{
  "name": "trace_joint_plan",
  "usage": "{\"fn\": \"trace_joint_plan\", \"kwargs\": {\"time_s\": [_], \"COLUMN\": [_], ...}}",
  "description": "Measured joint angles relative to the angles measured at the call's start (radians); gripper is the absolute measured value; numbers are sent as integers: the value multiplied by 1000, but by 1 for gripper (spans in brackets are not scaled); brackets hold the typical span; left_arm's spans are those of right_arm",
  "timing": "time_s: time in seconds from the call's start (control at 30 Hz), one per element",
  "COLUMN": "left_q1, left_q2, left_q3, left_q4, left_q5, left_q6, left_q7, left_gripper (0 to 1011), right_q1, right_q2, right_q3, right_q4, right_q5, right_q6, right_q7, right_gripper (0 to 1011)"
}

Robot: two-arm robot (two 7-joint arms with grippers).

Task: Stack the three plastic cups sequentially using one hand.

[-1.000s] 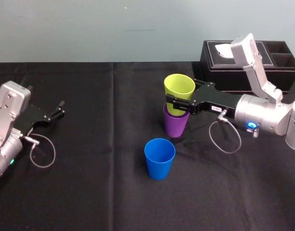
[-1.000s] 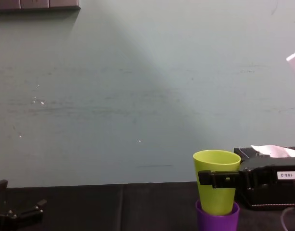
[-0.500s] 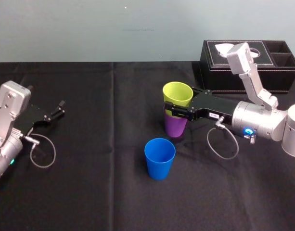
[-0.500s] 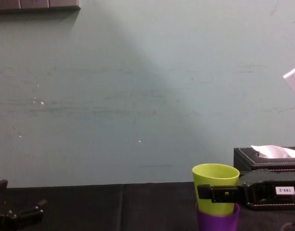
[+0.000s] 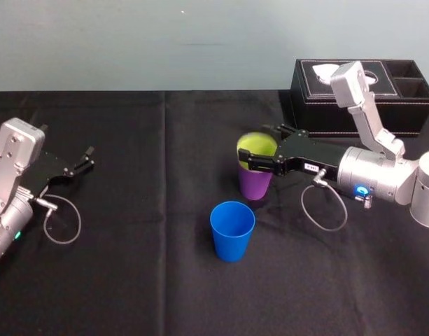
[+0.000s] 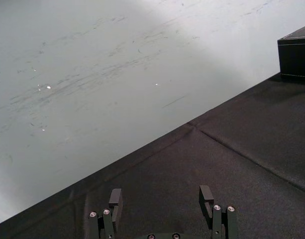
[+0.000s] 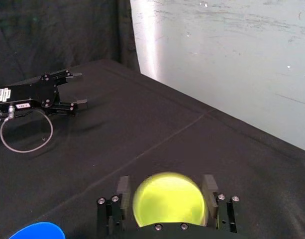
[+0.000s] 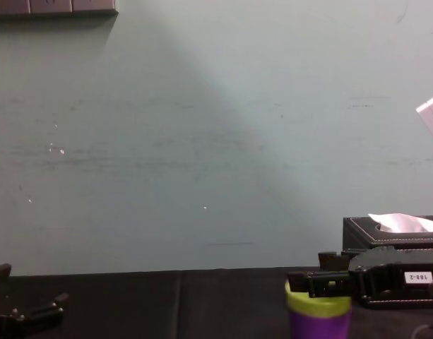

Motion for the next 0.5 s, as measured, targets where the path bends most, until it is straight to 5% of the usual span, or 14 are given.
{"fn": "trace_joint_plan", "kwargs": {"time_s": [0.17, 0.5], "left_q1": [0, 0], "left_q2": [0, 0], "left_q3": [0, 0], "left_q4": [0, 0], "left_q5": [0, 0], "left_q6": [0, 0], "left_q7": [0, 0], "left_gripper": [1011, 1011], "right_q1": [0, 0], "right_q2": [0, 1], "right_q3": [1, 1], "right_q4": [-1, -2], "right_q5": [0, 1], "right_q6": [1, 1], "right_q7": [-1, -2], "right_gripper": [1003, 1002]}}
